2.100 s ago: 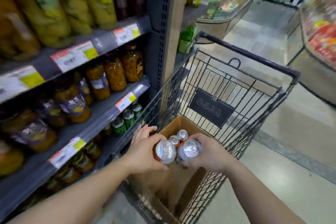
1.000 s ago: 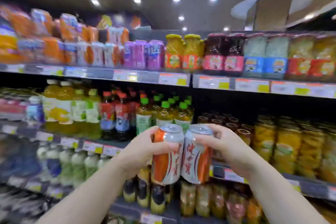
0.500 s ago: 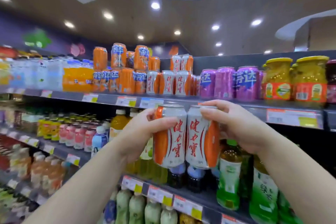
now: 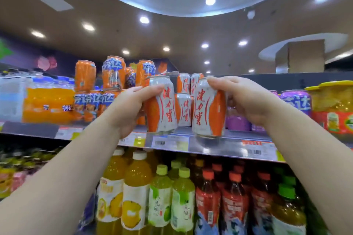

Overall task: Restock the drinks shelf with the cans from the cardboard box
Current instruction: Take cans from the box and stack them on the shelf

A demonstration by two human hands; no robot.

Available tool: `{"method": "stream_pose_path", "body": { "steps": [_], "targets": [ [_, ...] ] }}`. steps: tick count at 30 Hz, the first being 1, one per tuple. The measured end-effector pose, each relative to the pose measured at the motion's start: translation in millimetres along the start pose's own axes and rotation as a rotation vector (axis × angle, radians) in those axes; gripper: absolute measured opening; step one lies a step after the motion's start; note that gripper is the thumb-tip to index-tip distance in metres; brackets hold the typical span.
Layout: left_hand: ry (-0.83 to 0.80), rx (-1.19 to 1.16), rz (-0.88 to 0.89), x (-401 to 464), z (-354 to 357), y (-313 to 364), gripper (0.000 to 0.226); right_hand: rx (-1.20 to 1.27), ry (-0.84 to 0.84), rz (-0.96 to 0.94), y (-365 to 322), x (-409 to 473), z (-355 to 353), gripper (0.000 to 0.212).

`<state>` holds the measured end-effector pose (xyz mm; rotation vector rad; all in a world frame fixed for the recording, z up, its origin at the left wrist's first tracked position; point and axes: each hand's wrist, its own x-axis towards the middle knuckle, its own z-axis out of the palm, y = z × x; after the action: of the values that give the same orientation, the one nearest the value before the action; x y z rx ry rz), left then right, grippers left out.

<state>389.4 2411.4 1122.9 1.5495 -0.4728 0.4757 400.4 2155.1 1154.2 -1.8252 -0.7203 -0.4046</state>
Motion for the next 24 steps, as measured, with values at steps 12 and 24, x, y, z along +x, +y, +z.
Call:
{"method": "stream_pose_path", "body": {
  "steps": [12,24],
  "targets": [
    [0.052,0.126,0.036,87,-21,-59,0.065,-0.131,0.323,0.172,43,78,68,0.05],
    [-0.009,0.469,0.314,77,-36,-67,0.11,-0.25,0.211,0.207,49,54,64,0.073]
  ]
}}
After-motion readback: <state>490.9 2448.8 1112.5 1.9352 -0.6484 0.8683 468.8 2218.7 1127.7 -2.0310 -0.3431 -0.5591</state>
